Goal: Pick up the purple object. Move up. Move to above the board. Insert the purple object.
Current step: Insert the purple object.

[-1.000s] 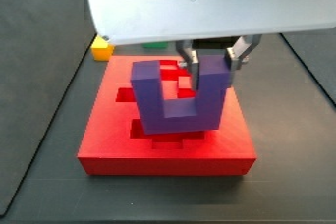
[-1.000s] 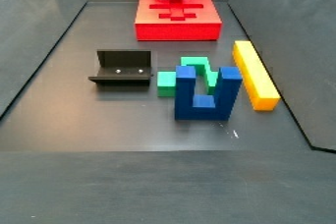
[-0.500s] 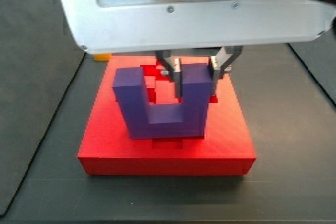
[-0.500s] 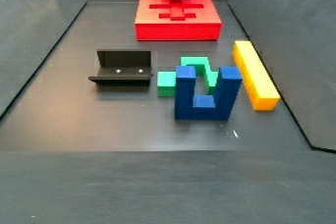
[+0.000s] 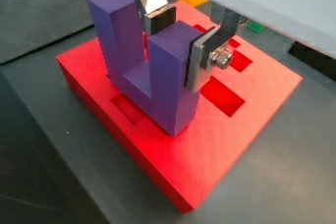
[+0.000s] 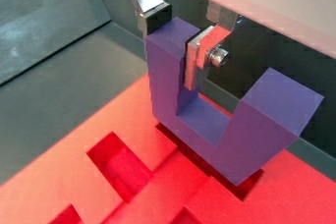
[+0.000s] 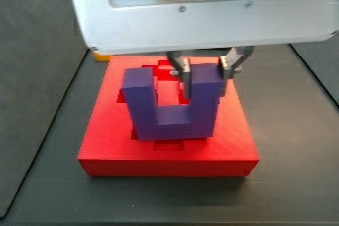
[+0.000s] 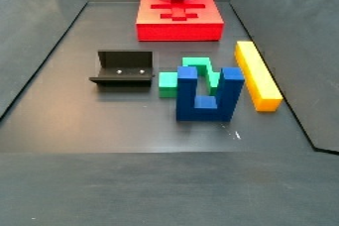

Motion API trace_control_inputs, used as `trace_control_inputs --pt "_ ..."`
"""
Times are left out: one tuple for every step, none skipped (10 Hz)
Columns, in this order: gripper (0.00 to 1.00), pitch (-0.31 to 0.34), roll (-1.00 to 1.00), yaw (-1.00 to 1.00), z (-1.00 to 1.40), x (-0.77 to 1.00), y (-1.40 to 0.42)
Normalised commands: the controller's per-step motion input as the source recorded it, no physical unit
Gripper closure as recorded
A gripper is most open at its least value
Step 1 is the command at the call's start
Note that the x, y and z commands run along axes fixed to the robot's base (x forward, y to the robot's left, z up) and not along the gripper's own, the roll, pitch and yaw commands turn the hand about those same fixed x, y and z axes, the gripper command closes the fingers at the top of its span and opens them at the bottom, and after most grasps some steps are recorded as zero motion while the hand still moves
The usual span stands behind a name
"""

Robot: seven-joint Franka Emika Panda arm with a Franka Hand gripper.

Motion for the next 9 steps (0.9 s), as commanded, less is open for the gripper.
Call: trace_control_inputs --pt "1.00 0.000 0.13 0.00 -0.07 0.00 0.00" --pt "1.00 0.000 0.07 -0.04 -0.11 -0.14 0.00" --pt "1.00 0.000 0.00 -0.12 -0.08 -0.25 0.00" --pt "1.00 -0.010 -0.09 -0.10 -0.12 -0.26 0.00" --pt "1.00 -0.029 -0.10 -0.04 -0.17 -0.17 -0.04" --pt "1.00 -0.031 -0.07 0.00 -0.19 -0.04 -0.01" --pt "1.00 -0.011 -0.07 0.00 -0.19 -0.01 0.00" --pt "1.00 0.000 -0.20 0.00 -0.27 0.11 0.07" --pt "1.00 0.019 -0.24 0.00 -0.34 0.06 0.04"
